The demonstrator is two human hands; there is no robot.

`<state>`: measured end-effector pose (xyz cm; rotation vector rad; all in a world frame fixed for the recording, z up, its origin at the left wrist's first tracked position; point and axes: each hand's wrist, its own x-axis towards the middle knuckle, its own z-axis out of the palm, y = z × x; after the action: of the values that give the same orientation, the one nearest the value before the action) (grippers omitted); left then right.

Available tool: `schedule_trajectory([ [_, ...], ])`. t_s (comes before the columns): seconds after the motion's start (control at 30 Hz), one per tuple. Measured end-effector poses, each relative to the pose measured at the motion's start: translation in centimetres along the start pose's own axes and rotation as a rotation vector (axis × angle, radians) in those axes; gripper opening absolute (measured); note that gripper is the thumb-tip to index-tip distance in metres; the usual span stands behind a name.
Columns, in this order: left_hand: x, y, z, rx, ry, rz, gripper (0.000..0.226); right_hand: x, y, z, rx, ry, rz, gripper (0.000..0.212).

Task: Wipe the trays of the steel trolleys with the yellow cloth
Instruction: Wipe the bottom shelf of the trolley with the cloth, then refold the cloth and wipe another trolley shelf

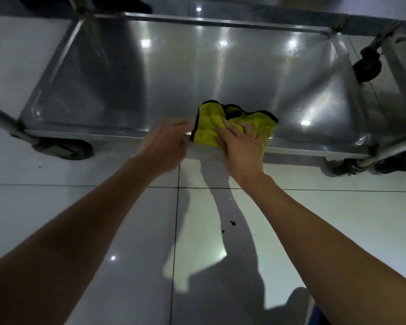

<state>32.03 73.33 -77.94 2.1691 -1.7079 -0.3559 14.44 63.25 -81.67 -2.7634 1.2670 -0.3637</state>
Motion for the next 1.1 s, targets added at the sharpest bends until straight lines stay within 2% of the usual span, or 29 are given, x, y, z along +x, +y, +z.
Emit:
schedule_trajectory([
  [0.17, -4.4, -1.3, -2.5, 0.112, -0.002, -0.093, 0.036, -0.6, -3.1, -0.7, 0.043, 0.006, -0.102, 0.026],
  [0.33, -7.7, -2.3, -5.1, 0.199, -0.010, -0.168, 0.026, -1.2, -8.0, -1.0, 0.124, -0.072, -0.214, 0.029],
  [0.47, -10.7, -4.1, -7.2, 0.204, 0.016, -0.272, 0.041, -1.1, -11.7, -1.8, 0.207, -0.088, -0.305, 0.028],
  [0.7, -18.8, -7.8, -12.2, 0.185, 0.045, -0.533, 0.048, -0.2, -19.9, -4.1, 0.313, -0.203, -0.500, 0.028],
  [0.87, -27.1, -7.6, -17.9, 0.117, 0.057, -0.754, 0.048, -2.5, -28.5, -8.6, 0.372, -0.291, -0.674, 0.022],
  [1.1, -40.6, -4.6, -29.7, 0.009, 0.127, -1.033, 0.046, -7.7, -41.7, -18.9, 0.476, -0.506, -0.764, 0.024],
])
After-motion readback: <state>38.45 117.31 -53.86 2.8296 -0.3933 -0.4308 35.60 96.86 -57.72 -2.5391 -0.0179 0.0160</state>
